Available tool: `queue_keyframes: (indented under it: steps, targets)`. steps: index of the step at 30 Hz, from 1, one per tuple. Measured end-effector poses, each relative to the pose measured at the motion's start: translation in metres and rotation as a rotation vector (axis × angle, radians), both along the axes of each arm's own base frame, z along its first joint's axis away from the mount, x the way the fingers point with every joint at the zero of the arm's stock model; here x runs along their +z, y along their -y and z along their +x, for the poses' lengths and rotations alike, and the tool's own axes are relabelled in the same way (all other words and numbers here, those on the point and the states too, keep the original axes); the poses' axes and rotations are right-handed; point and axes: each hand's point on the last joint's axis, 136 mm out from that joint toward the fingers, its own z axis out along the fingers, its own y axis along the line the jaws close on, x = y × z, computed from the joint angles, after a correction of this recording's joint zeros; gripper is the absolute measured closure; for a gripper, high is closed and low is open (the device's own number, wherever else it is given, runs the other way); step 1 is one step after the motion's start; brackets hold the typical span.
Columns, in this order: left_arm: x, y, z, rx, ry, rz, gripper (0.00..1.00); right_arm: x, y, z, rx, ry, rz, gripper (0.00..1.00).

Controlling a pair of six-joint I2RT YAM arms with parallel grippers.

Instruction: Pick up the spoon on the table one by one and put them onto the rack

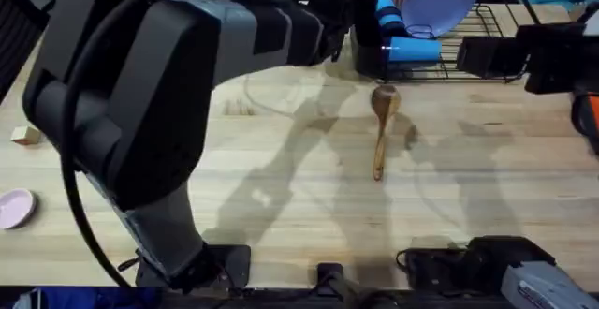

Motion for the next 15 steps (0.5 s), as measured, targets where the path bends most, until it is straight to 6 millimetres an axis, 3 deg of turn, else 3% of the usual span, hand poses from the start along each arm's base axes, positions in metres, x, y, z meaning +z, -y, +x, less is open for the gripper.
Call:
queue_keyframes:
  steps: [5, 9, 13, 15]
  targets:
    - [-0.010, -0.002, -0.002, -0.001, -0.024, 0.036, 0.668, 0.000, 0.000, 0.000, 0.000, 0.000, 0.000, 0.006]
    - [-0.014, -0.002, -0.002, -0.011, -0.021, 0.061, 0.353, 0.000, 0.000, 0.000, 0.000, 0.000, 0.000, 0.006]
    - [-0.013, -0.002, -0.002, -0.015, -0.016, 0.071, 0.146, 0.000, 0.000, 0.000, 0.000, 0.000, 0.000, 0.006]
    - [-0.013, -0.002, -0.001, -0.016, -0.015, 0.074, 0.095, 0.000, 0.000, 0.000, 0.000, 0.000, 0.000, 0.006]
